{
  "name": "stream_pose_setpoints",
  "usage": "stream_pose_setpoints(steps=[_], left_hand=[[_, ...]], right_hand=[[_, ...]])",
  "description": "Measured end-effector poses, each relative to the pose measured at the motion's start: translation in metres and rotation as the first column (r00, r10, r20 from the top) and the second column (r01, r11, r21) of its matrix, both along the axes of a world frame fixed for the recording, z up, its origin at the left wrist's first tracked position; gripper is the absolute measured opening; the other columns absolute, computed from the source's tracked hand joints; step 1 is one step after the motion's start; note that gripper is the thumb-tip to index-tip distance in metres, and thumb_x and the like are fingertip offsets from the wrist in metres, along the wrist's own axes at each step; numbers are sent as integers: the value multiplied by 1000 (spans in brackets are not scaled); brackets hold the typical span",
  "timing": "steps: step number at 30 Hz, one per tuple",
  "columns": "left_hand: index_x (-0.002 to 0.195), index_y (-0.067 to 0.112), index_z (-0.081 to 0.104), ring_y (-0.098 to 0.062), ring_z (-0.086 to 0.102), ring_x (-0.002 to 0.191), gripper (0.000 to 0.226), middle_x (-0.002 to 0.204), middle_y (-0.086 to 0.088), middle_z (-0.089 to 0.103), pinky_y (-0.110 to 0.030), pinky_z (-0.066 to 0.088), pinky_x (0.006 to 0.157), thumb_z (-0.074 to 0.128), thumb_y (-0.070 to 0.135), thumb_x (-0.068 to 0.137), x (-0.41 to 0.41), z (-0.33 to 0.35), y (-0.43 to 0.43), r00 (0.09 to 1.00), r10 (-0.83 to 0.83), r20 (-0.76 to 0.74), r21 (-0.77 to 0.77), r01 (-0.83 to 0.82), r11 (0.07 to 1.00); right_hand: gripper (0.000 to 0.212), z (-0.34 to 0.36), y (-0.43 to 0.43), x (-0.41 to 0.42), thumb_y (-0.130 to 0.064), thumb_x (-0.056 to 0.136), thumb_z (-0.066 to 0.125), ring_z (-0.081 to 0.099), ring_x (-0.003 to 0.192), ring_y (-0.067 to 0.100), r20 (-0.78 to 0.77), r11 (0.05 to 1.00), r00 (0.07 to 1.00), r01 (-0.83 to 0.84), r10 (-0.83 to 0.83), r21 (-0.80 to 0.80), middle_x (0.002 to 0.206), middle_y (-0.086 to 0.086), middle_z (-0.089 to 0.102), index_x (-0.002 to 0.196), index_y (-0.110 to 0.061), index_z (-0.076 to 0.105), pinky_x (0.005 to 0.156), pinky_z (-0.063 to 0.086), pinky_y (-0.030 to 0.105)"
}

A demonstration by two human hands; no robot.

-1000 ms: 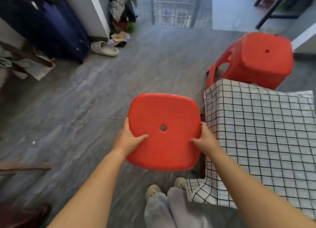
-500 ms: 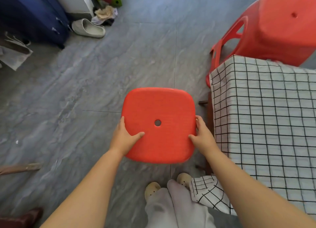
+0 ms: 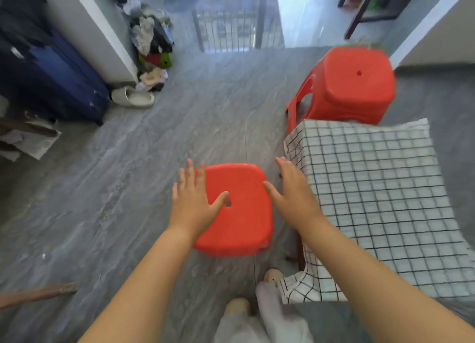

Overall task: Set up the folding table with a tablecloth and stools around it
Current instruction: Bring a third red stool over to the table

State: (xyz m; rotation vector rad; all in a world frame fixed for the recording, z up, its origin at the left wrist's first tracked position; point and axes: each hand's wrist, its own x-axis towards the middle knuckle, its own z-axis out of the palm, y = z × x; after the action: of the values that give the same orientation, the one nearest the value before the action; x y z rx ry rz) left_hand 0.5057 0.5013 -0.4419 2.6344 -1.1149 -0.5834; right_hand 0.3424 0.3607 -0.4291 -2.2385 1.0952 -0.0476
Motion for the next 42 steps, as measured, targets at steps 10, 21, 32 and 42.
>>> stream_pose_setpoints(steps=[10, 21, 32, 42], left_hand=[[151, 29, -1, -30, 2, 146, 88, 159, -7, -9, -50, 13, 116, 9, 73, 76, -96, 303, -48, 837, -435, 333, -284, 529, 800], [151, 36, 3, -18, 3, 147, 79, 160, 4, -1, -40, 12, 116, 14, 74, 83, -436, 452, -58, 365, -796, 483, -353, 913, 205], [151, 32, 7, -22, 4, 147, 95, 160, 1, 4, -43, 13, 117, -3, 76, 68, -871, 427, 60, -139, -875, 464, -189, 949, -251], [152, 29, 6, -22, 3, 147, 76, 160, 1, 1, -41, 11, 116, 16, 71, 88, -1141, 405, 108, -405, -803, 438, -125, 857, -500]], right_hand=[[79, 280, 45, -133, -67, 87, 22, 10, 148, 20, 95, 832, 984, 179, -152, -525, 160, 3, 16, 151, -20, 25, 115, 2, 30], [75, 416, 158, -469, -67, 89, 25, 27, 144, 19, 270, 384, 666, 661, -695, -645, 155, 3, 32, 148, -21, 33, 116, 23, 34], [66, 402, 361, -847, -56, 94, 39, 21, 145, 13, 197, -5, 125, 833, -972, -553, 157, -2, 27, 150, -22, 28, 117, 20, 31], [65, 381, 452, -1067, -53, 95, 40, 23, 144, 14, 175, -246, -182, 834, -968, -494, 156, -1, 29, 149, -19, 29, 114, 23, 31]])
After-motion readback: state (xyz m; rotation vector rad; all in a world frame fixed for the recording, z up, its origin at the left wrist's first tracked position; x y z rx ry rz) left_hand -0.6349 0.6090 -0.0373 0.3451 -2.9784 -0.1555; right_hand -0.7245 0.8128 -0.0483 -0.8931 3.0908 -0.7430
